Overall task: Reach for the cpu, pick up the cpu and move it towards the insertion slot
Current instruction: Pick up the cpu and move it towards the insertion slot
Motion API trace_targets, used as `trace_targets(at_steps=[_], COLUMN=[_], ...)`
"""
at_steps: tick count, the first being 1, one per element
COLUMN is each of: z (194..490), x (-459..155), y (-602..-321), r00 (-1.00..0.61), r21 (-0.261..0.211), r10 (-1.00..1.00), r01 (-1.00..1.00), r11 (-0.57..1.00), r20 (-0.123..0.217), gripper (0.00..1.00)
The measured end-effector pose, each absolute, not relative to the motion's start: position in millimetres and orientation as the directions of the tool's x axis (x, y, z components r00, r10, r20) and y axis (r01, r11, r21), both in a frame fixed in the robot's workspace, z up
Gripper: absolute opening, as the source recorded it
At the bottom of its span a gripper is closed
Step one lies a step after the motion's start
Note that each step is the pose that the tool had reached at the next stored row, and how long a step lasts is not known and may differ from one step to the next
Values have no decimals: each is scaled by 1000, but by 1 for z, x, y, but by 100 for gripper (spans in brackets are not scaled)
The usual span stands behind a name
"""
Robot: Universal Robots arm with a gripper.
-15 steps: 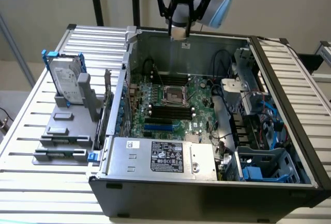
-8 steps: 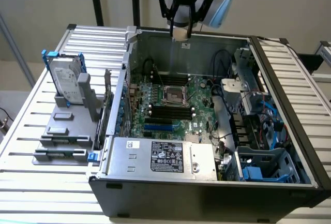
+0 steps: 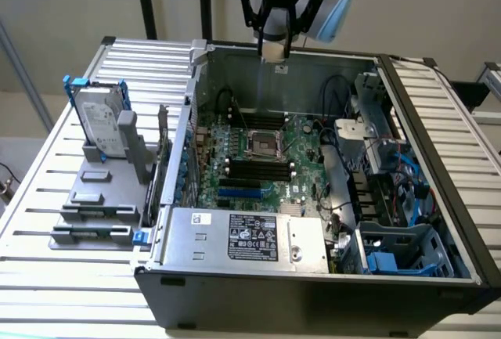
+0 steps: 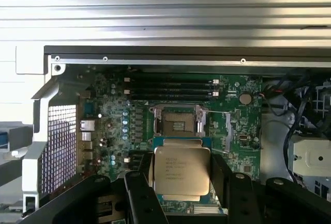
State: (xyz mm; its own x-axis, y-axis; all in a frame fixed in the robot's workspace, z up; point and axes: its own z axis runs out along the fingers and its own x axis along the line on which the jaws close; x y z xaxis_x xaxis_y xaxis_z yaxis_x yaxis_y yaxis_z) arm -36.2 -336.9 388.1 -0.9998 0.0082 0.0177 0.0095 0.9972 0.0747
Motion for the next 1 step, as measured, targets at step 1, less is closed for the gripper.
trace_targets(at_steps=[1], z=[388], x=[-36], y=[-337], r00=[-1000], r21=[75], r10=[8], r01=[9], r11=[997], r20=[18], gripper=[55])
